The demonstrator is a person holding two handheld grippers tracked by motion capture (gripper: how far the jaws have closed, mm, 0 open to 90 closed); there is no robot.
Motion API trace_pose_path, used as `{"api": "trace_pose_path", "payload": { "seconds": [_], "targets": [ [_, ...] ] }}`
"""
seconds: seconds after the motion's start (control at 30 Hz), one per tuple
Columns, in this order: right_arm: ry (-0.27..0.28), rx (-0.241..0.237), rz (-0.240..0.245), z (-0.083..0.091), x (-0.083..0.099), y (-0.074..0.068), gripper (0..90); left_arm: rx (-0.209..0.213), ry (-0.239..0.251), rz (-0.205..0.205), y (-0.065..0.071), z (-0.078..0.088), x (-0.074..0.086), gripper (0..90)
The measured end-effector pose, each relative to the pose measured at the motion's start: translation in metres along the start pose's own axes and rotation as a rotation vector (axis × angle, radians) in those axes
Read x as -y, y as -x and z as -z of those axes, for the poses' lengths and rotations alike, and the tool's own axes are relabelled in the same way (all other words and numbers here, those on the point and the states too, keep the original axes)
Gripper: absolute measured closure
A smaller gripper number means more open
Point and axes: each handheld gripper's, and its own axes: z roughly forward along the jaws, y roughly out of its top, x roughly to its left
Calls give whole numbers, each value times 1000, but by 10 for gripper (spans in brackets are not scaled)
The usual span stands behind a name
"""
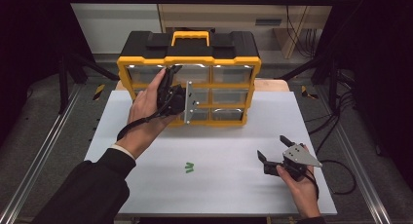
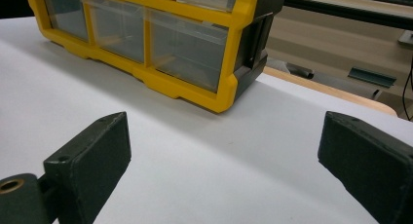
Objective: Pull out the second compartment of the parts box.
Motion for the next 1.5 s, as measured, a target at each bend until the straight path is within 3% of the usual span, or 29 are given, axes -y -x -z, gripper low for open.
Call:
{"api": "trace_pose_path", "payload": {
  "seconds": [0.47, 0.83, 1.27, 1.3, 1.5],
  "targets": [
    [-1, -3, 2, 0, 0, 0, 53, -46, 20, 3, 8, -1, 2, 375],
    [-4, -3, 3, 0, 0, -1, 53, -68, 19, -49, -1, 1, -1, 402],
    [-4, -2, -6, 0, 0, 1, 54, -106, 24, -77, 6, -1, 4, 509],
    [-5, -1, -6, 1, 0, 1, 54, -112, 24, -95, 9, -2, 4, 517],
    [-5, 0, 3, 0, 0, 0, 55, -124, 16, -93, 13, -8, 5, 534]
  ]
}}
